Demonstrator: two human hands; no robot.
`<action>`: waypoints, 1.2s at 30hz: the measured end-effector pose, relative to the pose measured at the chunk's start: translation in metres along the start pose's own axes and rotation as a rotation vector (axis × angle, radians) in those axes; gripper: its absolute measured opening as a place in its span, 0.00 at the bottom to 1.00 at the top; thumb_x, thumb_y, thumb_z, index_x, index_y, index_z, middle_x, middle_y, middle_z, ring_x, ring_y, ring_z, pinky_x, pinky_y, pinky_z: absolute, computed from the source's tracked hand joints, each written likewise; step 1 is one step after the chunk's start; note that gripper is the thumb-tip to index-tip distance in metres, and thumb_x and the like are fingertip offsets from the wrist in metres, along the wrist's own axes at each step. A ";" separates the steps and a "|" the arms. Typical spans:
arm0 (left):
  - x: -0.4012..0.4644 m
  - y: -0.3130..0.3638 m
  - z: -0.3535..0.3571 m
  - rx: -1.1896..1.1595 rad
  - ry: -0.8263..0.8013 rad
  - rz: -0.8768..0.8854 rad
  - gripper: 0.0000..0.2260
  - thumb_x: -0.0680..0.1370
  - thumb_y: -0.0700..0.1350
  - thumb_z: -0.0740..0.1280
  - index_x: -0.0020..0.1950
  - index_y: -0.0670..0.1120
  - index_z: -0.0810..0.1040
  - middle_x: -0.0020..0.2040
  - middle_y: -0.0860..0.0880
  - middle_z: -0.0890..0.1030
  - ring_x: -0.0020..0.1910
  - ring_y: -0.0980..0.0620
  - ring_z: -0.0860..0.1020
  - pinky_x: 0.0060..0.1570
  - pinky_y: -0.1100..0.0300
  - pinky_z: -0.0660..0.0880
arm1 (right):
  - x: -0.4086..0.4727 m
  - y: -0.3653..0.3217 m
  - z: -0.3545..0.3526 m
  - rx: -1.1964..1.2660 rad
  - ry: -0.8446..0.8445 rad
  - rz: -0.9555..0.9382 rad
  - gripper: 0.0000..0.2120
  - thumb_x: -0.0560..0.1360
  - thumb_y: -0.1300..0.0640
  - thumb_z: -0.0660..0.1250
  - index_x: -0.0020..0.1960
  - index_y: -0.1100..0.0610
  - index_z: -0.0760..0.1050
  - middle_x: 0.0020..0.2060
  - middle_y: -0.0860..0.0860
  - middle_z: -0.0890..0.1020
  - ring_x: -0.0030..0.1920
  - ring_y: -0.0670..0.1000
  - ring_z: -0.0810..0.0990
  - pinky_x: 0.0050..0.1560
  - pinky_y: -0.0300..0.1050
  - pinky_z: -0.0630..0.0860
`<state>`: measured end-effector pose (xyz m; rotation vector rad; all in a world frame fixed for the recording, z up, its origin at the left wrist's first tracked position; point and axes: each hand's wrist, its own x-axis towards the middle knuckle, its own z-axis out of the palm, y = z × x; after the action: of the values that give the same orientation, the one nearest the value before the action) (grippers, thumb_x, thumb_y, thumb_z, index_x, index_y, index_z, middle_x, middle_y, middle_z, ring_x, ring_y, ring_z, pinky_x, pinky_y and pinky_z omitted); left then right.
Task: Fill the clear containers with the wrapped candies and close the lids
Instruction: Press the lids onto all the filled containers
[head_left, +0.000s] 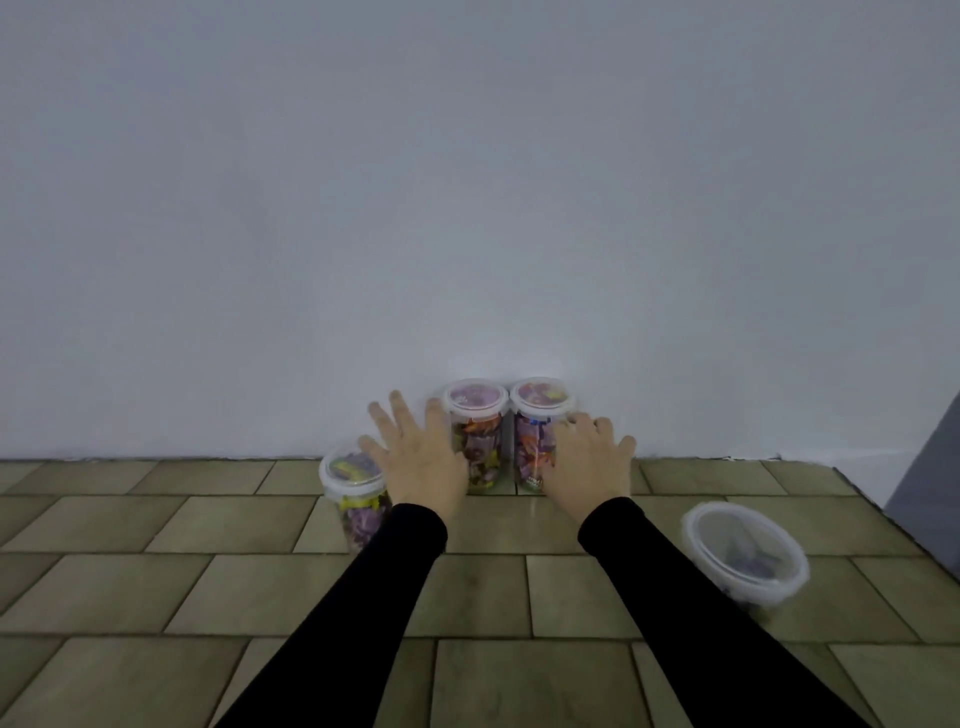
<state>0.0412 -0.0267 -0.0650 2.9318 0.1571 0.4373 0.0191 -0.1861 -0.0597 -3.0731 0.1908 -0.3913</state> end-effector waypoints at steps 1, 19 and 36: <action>-0.006 -0.008 -0.001 0.004 -0.027 -0.059 0.30 0.78 0.48 0.60 0.78 0.49 0.52 0.78 0.37 0.44 0.75 0.31 0.41 0.70 0.34 0.47 | -0.012 0.003 -0.005 -0.016 -0.001 0.015 0.14 0.76 0.53 0.59 0.62 0.52 0.71 0.65 0.52 0.70 0.64 0.58 0.67 0.61 0.57 0.64; -0.120 0.033 -0.006 0.089 0.041 0.266 0.20 0.79 0.43 0.57 0.72 0.44 0.63 0.69 0.42 0.68 0.66 0.38 0.67 0.67 0.48 0.61 | -0.142 0.066 -0.022 -0.123 -0.077 0.148 0.29 0.80 0.59 0.53 0.76 0.67 0.46 0.76 0.62 0.53 0.75 0.64 0.53 0.74 0.60 0.56; -0.117 0.128 0.008 -0.047 0.047 0.674 0.28 0.76 0.40 0.41 0.75 0.44 0.62 0.74 0.41 0.65 0.73 0.41 0.63 0.70 0.50 0.61 | -0.069 0.129 -0.003 -0.052 -0.072 -0.131 0.28 0.81 0.61 0.53 0.77 0.62 0.46 0.77 0.58 0.51 0.77 0.59 0.51 0.75 0.54 0.52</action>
<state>-0.0575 -0.1687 -0.0812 2.8553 -0.8414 0.5805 -0.0628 -0.3058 -0.0804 -3.1550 -0.0027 -0.2838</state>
